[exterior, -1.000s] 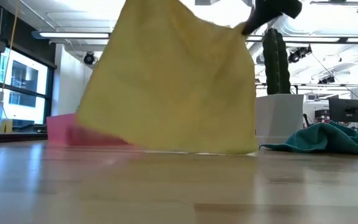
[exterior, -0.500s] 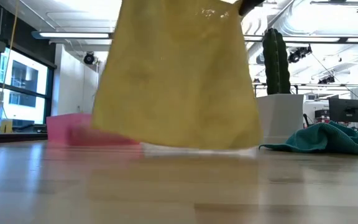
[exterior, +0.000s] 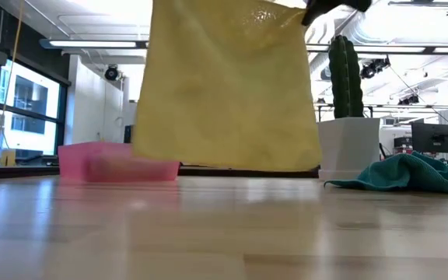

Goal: Roll microfiber towels into tight, uniform cylinder then place into a basket
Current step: Roll the yellow microfiber cloth

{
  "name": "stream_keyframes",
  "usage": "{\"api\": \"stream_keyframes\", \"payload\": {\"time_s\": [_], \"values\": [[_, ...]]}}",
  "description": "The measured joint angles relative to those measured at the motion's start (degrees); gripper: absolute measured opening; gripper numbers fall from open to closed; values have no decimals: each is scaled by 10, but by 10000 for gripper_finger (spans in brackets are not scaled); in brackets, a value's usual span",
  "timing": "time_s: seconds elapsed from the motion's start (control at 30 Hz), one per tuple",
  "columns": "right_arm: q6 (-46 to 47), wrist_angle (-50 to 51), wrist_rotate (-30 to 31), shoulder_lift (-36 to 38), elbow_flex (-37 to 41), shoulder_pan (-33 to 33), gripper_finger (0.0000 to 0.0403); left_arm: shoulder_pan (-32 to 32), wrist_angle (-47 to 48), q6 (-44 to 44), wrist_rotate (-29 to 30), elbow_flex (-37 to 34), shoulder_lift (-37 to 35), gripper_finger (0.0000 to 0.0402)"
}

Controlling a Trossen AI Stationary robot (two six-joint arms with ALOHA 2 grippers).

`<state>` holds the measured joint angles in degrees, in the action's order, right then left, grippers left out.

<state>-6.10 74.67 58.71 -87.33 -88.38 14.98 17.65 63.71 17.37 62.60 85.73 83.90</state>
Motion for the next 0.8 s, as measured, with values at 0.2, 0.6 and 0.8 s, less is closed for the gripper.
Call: {"api": "stream_keyframes", "payload": {"time_s": [0.2,0.6,0.8], "values": [[65,-1,-6,0,0,-4,0,-2,0,8,-4,0,0,0],[208,-203,-314,0,182,88,0,88,-89,232,-252,-87,59,0],[246,-431,-381,-1,314,160,0,143,-266,245,-300,-121,156,0]]}}
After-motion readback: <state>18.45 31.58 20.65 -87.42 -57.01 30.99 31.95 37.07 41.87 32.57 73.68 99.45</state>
